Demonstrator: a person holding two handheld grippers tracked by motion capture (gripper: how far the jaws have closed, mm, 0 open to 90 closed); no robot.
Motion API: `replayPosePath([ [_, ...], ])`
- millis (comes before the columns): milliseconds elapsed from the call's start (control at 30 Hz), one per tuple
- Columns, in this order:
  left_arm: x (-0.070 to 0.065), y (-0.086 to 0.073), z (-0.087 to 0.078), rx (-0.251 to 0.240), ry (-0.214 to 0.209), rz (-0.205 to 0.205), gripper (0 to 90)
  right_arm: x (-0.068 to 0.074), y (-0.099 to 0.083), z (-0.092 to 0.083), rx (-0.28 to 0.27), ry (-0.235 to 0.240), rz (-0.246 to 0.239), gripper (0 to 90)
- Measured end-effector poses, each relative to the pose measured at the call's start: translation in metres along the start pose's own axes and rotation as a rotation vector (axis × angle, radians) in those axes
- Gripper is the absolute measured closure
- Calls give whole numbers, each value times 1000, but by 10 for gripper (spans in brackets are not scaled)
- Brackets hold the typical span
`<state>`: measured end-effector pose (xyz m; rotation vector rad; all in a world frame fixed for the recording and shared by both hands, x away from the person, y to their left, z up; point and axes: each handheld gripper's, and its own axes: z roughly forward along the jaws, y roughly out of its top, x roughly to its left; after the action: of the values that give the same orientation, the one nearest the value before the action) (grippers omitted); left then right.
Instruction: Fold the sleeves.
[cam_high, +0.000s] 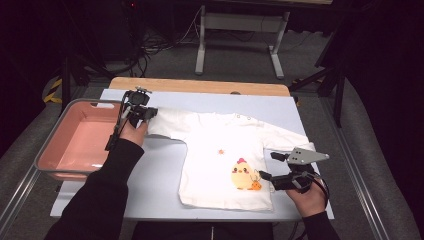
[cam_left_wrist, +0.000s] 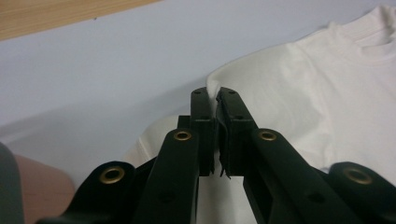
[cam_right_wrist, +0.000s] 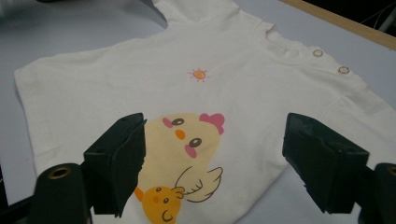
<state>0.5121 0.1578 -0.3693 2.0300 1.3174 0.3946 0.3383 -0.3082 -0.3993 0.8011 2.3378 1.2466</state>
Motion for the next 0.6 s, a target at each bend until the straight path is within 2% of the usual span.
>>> replayPosePath([
  [200,-14,9,-9,-45,-59,31,856,1,0,-2,-2,-2,0,215],
  [367,-31,19,-13,-86,-130,39,856,2,-2,-5,-5,-6,4,215],
  [433,-34,21,-14,-91,-143,43,856,2,-2,-5,-6,-6,6,215],
  [567,-49,29,-14,-115,-175,65,856,2,-3,-7,-9,-10,8,215],
  [600,-57,33,-13,-124,-190,82,856,2,-3,-8,-9,-12,11,215],
])
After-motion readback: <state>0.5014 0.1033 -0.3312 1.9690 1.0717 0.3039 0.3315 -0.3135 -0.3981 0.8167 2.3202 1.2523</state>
